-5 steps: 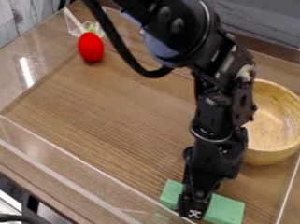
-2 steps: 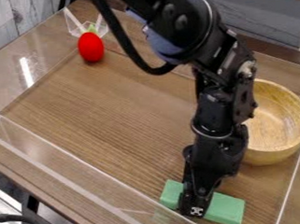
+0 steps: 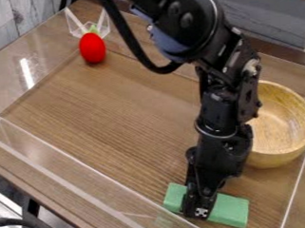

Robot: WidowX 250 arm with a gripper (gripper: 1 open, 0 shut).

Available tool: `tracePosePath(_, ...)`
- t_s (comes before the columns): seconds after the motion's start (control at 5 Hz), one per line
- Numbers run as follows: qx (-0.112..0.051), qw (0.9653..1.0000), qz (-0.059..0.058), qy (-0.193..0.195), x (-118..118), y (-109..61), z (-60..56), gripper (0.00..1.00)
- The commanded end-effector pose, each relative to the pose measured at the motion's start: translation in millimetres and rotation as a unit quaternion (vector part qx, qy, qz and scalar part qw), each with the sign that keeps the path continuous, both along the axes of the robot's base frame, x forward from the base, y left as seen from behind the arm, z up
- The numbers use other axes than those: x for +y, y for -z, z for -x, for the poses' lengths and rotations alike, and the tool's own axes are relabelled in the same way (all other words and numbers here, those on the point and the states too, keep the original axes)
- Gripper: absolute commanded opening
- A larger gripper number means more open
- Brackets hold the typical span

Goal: Put the green block in the brown bowl

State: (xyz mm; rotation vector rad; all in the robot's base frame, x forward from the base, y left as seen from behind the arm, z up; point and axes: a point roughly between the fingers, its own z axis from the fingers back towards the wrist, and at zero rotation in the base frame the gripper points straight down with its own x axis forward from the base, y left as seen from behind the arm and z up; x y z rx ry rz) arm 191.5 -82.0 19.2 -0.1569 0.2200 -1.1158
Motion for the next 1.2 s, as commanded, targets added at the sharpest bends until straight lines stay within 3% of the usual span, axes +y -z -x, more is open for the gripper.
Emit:
tracePosePath(0.0, 0.001, 0.9998, 0.000, -0.019, 2.7, -1.0, -2.7, 0.00)
tracePosePath(1.0, 0.014, 0.9987, -0.004, -0.049, 7.1, -0.6, -7.8, 0.00)
